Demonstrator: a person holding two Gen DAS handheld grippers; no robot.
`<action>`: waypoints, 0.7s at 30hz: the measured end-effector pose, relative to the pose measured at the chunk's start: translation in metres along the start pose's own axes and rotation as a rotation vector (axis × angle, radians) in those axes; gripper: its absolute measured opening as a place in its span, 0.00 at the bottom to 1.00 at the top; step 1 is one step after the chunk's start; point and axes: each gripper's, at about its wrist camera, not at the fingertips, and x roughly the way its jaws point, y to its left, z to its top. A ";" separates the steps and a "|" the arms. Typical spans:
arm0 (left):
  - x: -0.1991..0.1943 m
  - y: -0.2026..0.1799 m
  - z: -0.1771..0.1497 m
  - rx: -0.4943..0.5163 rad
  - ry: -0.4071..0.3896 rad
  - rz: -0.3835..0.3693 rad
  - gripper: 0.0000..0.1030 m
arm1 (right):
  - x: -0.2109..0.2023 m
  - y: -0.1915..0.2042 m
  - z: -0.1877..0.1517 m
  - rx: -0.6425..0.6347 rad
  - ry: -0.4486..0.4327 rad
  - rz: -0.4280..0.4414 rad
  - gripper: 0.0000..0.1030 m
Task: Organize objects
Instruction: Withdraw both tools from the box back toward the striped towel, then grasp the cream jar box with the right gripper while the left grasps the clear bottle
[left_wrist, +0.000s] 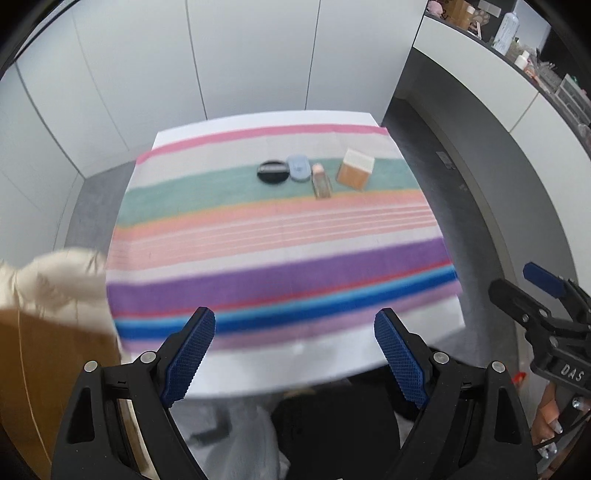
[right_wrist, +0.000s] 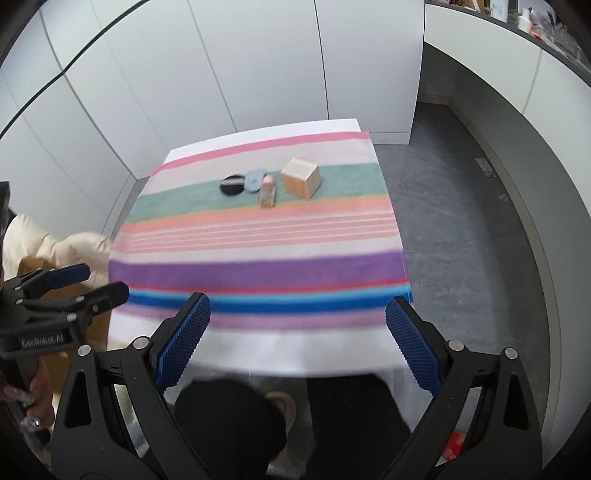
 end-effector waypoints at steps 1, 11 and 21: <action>0.007 -0.002 0.008 0.003 -0.005 0.008 0.87 | 0.009 -0.001 0.007 0.002 -0.003 0.001 0.95; 0.118 -0.009 0.070 -0.008 0.018 0.038 0.87 | 0.135 -0.012 0.099 0.090 0.030 0.013 0.95; 0.200 -0.018 0.102 -0.069 0.023 0.031 0.87 | 0.258 0.002 0.145 0.120 0.123 0.019 0.95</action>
